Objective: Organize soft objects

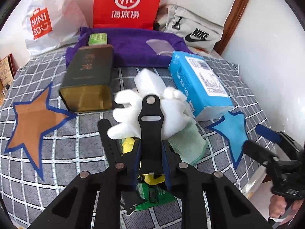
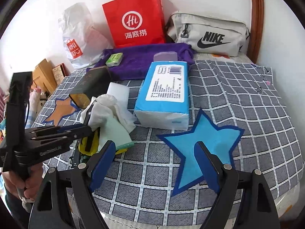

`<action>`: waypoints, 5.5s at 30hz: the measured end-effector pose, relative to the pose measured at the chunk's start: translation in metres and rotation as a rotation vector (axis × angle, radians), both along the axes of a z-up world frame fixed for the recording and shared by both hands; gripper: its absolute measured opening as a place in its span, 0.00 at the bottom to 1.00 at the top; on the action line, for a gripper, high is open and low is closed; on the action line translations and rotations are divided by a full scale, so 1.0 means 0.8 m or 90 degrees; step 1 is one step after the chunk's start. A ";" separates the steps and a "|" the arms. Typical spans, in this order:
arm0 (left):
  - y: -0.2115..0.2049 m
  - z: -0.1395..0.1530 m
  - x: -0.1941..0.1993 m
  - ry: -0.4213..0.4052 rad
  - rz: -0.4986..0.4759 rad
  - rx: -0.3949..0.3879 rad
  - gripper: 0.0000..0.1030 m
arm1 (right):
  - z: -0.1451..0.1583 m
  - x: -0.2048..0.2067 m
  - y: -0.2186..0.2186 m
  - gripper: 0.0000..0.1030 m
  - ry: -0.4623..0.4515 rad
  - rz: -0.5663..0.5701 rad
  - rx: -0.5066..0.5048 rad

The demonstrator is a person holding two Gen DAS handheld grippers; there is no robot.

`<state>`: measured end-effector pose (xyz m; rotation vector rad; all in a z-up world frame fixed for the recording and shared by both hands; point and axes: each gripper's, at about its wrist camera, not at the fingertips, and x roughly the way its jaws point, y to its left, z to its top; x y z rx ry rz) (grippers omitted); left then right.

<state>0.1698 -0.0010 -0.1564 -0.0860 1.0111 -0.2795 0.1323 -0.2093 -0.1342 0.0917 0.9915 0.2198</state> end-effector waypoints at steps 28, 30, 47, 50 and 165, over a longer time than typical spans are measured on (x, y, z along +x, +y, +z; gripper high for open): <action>0.113 -0.001 -0.016 -0.010 0.118 -0.036 0.19 | -0.022 0.103 0.107 0.50 0.013 0.053 0.068; 0.117 -0.003 -0.017 -0.008 0.121 -0.044 0.19 | -0.029 0.109 0.111 0.40 0.022 0.054 0.056; 0.122 -0.026 -0.017 0.036 0.162 -0.002 0.19 | 0.053 0.056 0.068 0.24 -0.083 0.066 0.069; 0.118 -0.035 -0.020 0.041 0.163 0.012 0.19 | 0.048 0.030 0.061 0.24 -0.081 0.081 -0.002; 0.107 -0.019 0.348 0.079 0.126 -0.008 0.20 | -0.066 0.402 0.029 0.25 0.048 0.041 0.026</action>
